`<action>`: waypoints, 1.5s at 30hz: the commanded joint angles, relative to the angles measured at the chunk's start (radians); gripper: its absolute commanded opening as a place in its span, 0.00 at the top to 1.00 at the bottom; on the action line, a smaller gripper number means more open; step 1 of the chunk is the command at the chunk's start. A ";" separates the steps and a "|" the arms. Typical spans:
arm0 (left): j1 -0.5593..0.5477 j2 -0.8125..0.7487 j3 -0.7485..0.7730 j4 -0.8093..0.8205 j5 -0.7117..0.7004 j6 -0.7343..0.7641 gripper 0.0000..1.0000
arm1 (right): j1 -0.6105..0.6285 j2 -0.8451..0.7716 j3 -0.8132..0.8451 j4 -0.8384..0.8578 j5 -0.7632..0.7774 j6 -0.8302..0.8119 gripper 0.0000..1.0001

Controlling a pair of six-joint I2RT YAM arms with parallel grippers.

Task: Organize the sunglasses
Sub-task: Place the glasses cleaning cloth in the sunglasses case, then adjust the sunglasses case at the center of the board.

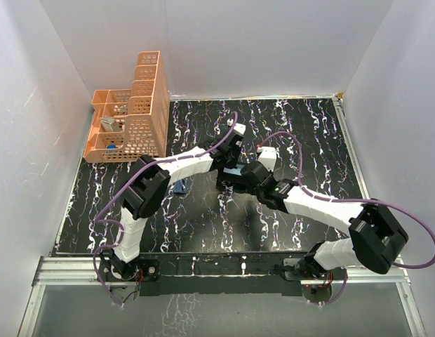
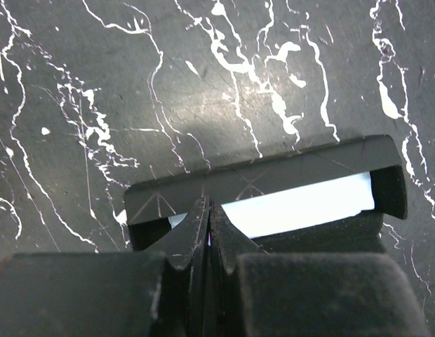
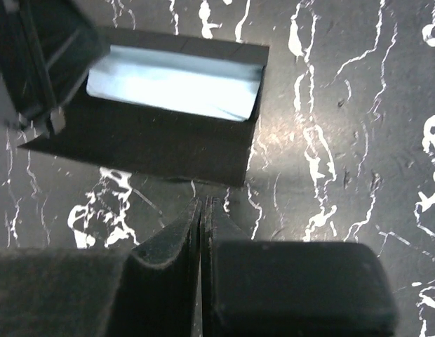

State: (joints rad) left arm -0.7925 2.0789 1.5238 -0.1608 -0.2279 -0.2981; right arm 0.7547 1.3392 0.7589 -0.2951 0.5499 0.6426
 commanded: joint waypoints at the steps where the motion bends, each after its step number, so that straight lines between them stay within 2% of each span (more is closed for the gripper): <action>1: 0.016 -0.013 0.051 0.020 0.005 0.022 1.00 | 0.029 -0.043 -0.022 0.000 0.004 0.069 1.00; 10: 0.022 -0.045 0.047 0.036 -0.011 0.044 1.00 | 0.043 -0.018 -0.088 0.052 -0.050 0.118 1.00; 20: 0.041 0.080 0.128 0.024 0.015 0.057 1.00 | 0.046 0.034 -0.109 0.102 -0.055 0.131 1.00; 34: 0.050 0.151 0.158 0.012 0.053 0.088 1.00 | 0.011 0.113 -0.130 0.198 -0.077 0.154 1.00; 45: 0.047 0.076 0.046 -0.002 0.069 0.027 1.00 | -0.050 0.172 -0.110 0.242 -0.088 0.116 1.00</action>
State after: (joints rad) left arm -0.7452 2.2265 1.6222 -0.1085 -0.1772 -0.2443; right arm 0.7292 1.4879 0.6384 -0.1005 0.4553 0.7837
